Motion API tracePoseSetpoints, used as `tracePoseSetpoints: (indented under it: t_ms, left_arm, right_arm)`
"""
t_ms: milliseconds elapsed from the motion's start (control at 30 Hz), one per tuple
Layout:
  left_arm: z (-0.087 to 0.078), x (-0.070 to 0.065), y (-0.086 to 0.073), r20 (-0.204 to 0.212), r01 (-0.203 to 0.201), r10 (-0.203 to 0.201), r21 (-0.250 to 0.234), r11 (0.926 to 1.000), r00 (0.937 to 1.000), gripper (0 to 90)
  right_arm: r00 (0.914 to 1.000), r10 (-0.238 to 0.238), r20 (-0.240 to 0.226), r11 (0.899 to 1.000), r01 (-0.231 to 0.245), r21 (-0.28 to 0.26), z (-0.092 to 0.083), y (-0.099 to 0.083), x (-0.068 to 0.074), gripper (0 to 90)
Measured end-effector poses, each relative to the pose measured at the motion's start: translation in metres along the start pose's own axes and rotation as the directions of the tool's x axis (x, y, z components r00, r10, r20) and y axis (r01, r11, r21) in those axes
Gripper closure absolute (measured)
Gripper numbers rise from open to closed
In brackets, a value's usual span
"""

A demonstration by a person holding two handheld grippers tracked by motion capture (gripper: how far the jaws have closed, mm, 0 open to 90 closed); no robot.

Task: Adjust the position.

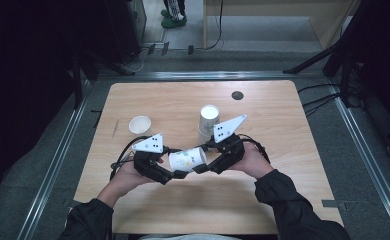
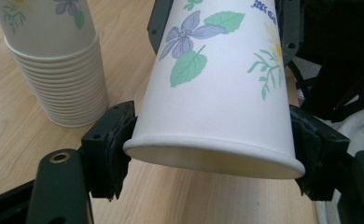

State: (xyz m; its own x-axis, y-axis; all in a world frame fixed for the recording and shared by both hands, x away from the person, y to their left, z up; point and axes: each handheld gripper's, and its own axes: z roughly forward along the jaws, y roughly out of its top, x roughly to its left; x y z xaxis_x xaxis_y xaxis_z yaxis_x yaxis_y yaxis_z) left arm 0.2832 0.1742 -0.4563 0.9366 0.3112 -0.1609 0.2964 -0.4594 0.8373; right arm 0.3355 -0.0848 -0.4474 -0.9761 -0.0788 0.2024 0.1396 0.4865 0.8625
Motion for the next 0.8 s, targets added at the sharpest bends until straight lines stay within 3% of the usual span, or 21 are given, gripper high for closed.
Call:
tracePoseSetpoints:
  t_ms: [200,333,467,533,633,667,800]
  left_arm:
    - [-0.003,0.001,0.003,-0.01,-0.009,0.009,0.028,0.9996,0.9999,25.5]
    - [-0.008,0.004,0.008,-0.032,-0.02,0.022,0.056,0.9982,0.9992,25.5]
    - [-0.011,0.011,0.014,-0.023,-0.022,0.024,0.087,0.996,0.9995,25.5]
    - [-0.01,0.013,0.017,-0.045,-0.023,0.028,0.123,0.9921,0.9986,25.4]
    - [-0.003,0.017,0.019,-0.044,-0.011,0.02,0.188,0.982,0.9988,25.4]
    - [-0.001,0.019,0.02,-0.051,-0.018,0.029,0.219,0.9755,0.9983,25.4]
    - [0.006,0.02,0.026,-0.036,-0.045,0.056,0.259,0.9648,0.9978,25.4]
  right_arm:
    - [0.9999,0.004,0.016,1.0,-0.004,0.013,0.0,0.0,0.0,26.0]
    - [0.9994,0.009,0.032,0.999,-0.01,0.031,-0.003,-0.004,-0.001,25.8]
    - [0.9973,0.015,0.071,0.998,-0.019,0.052,-0.007,-0.008,0.001,25.7]
    - [0.9949,0.012,0.101,0.997,-0.019,0.072,-0.009,-0.011,0.002,25.4]
    - [0.9903,0.017,0.138,0.996,-0.029,0.084,-0.012,-0.016,0.003,25.5]
    - [0.9893,0.019,0.144,0.996,-0.031,0.086,-0.013,-0.018,0.003,25.5]
    - [0.9846,0.03,0.172,0.994,-0.048,0.098,-0.017,-0.024,0.006,25.6]
